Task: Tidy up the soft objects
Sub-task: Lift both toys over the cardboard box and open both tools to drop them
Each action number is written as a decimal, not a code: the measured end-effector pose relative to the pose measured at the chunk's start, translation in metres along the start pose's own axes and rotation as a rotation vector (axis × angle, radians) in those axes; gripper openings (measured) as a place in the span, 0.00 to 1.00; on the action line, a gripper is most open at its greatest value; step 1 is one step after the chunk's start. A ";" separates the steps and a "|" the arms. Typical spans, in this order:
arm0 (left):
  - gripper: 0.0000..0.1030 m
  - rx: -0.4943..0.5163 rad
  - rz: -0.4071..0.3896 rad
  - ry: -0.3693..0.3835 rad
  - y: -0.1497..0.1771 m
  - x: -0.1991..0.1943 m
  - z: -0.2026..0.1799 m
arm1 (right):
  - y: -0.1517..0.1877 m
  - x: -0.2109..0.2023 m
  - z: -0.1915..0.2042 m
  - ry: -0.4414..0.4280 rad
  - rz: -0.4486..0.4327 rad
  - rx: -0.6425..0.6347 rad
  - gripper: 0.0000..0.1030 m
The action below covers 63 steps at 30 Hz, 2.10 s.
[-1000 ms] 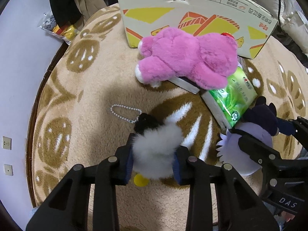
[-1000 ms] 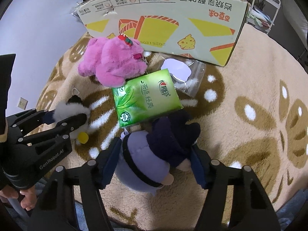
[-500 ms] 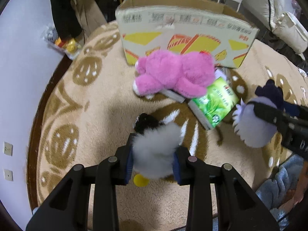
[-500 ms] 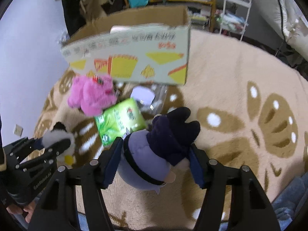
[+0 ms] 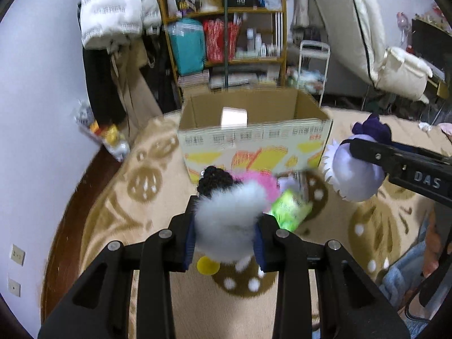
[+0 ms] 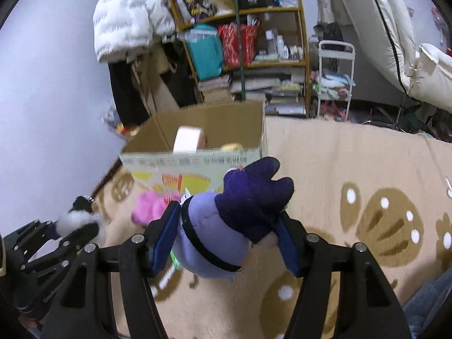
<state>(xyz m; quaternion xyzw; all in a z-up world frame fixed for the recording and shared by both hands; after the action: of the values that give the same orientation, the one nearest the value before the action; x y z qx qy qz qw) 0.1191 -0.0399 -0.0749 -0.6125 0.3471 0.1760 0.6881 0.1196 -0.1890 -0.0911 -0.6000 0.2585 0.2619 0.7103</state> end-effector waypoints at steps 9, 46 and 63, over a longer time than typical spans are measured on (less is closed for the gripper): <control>0.31 0.017 -0.143 0.004 -0.046 -0.018 0.000 | -0.044 -0.018 0.000 -0.004 -0.151 -0.006 0.66; 0.32 0.050 -0.207 -0.001 -0.134 0.074 0.005 | -0.152 0.047 0.016 0.002 -0.269 -0.169 0.67; 0.41 -0.022 -0.048 0.032 -0.100 0.115 0.011 | -0.117 0.083 0.010 -0.071 -0.154 -0.144 0.67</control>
<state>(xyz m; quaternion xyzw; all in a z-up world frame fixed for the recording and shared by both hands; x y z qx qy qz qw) 0.2692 -0.0697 -0.0825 -0.6308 0.3414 0.1536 0.6797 0.2607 -0.1903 -0.0621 -0.6577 0.1666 0.2455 0.6924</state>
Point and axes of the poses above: each gripper's, at about its wrist camera, not at the fingertips, and x roughly the way its jaws point, z to its left, y to its underside, the point moved 9 cm from there along x, roughly the way its jaws point, and after that the axes turned 6 degrees about -x, right-handed, at the moved point
